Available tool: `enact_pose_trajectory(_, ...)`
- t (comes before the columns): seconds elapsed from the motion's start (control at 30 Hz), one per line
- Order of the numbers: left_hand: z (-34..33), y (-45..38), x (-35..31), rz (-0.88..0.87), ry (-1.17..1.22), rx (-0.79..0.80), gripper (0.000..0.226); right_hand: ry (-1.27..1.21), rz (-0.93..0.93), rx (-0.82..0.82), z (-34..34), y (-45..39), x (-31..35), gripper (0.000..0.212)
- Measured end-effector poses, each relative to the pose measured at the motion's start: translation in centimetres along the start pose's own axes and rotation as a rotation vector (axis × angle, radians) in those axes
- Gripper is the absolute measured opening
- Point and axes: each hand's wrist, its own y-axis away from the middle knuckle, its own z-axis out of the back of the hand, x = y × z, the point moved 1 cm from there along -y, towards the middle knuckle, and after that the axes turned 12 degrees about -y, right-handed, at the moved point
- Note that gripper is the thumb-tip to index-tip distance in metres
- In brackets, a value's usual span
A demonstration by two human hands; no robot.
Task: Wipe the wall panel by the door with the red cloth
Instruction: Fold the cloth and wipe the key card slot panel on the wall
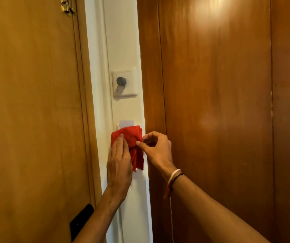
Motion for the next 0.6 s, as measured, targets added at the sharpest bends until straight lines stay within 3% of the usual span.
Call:
enact_pose_trajectory(0.1,-1.6,1.1,-0.7,0.006,0.064,-0.015,0.064,0.260,0.161,-0.019,2.4,-0.3,-0.3,0.033)
enact_pose_trajectory(0.2,-3.1,1.1,-0.6,-0.118,-0.108,0.059,0.060,0.703,0.460,-0.127,5.5,-1.6,-0.4,0.043)
enact_pose_trajectory(0.3,-3.0,-0.5,-0.9,-0.032,-0.035,-0.028,0.064,1.013,0.617,-0.195,8.3,-3.7,-0.9,0.061)
enact_pose_trajectory(0.43,-3.8,1.6,-2.4,-0.005,-0.004,-0.047,0.062,1.261,0.742,-0.143,10.5,-5.5,-2.9,0.070)
enact_pose_trajectory(0.6,-4.6,0.7,-0.4,-0.065,-0.108,-0.061,0.055,1.305,0.829,-0.222,10.4,-6.3,-4.5,0.071)
